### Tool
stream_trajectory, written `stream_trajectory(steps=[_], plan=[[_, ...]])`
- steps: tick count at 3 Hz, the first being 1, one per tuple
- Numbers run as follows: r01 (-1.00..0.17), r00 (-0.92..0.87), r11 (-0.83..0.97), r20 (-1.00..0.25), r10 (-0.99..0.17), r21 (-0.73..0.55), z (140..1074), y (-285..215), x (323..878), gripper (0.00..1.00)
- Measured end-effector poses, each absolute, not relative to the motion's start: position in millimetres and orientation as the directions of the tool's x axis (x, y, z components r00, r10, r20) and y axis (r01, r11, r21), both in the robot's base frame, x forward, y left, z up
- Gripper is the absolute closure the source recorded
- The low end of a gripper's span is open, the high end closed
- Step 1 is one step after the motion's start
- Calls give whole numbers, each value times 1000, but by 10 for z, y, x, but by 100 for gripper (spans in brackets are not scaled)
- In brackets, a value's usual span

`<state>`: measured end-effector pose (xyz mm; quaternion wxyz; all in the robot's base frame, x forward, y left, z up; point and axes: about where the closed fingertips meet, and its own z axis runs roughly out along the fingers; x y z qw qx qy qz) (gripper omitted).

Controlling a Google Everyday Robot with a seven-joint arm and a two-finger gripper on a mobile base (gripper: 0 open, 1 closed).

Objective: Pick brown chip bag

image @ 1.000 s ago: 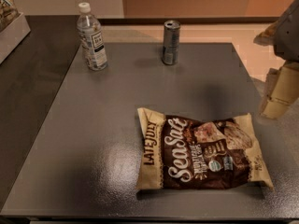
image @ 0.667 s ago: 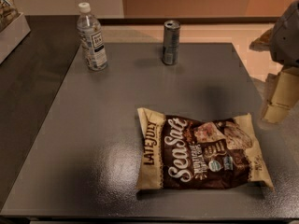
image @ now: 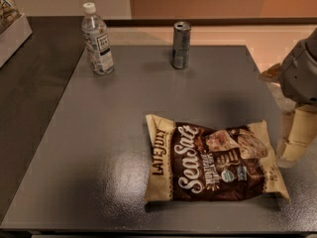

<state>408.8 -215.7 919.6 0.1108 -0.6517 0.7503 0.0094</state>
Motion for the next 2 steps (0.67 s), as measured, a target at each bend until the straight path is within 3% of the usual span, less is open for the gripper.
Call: stream_trajectory(steps=[2], plan=[[-986, -159, 165, -155, -975, -30, 8759, -2064, 3802, 0]])
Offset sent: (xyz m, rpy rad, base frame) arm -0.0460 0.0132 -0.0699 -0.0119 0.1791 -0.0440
